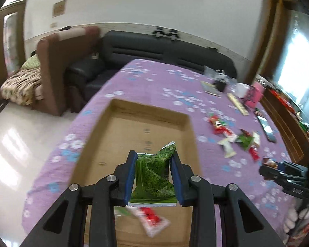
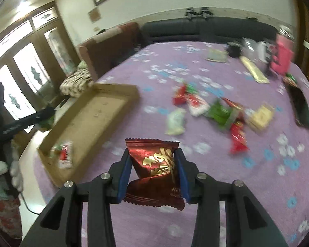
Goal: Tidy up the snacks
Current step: 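Carry both packets over the cardboard tray and open both tools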
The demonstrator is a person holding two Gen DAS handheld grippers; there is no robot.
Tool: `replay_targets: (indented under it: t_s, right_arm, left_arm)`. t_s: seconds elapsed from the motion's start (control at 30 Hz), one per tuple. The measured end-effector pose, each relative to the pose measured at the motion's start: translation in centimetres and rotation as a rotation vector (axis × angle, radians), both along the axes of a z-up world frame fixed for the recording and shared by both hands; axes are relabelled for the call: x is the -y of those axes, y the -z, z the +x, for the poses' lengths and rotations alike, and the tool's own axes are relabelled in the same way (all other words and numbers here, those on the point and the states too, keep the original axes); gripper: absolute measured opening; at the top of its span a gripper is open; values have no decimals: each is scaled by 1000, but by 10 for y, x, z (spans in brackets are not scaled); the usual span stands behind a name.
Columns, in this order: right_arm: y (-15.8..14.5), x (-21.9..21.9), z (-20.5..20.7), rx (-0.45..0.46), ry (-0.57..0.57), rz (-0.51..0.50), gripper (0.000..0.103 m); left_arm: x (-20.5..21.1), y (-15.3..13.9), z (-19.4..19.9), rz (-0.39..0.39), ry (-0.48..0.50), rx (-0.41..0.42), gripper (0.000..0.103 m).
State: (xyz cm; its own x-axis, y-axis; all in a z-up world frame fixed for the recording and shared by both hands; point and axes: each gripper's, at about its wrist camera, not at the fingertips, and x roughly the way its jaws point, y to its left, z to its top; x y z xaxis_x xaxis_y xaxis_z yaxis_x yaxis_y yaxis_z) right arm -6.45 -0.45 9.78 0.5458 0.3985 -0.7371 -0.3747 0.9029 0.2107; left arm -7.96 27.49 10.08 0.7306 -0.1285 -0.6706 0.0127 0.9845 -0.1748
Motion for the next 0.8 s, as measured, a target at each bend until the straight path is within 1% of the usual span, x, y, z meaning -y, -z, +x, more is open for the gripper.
replay_targets:
  t_s: [0.17, 0.4, 0.5, 0.6, 0.7, 0.8]
  right_arm:
    - [-4, -57, 3, 7, -93, -18, 40]
    - [4, -123, 12, -12, -187, -42, 41]
    - [14, -150, 20, -46, -224, -51, 41]
    - [27, -172, 26, -70, -249, -83, 41]
    - [44, -192, 34, -98, -270, -114, 41]
    - [56, -202, 38, -123, -277, -128, 41]
  left_arm:
    - [-28, 16, 8, 0, -58, -31, 33]
    - [-46, 36, 18, -13, -85, -71, 34]
    - [-49, 44, 24, 1, -99, -84, 34]
    - [-51, 49, 29, 17, -108, -94, 34]
    - [-54, 56, 34, 6, -110, -111, 34]
    - [-59, 60, 37, -8, -114, -121, 34]
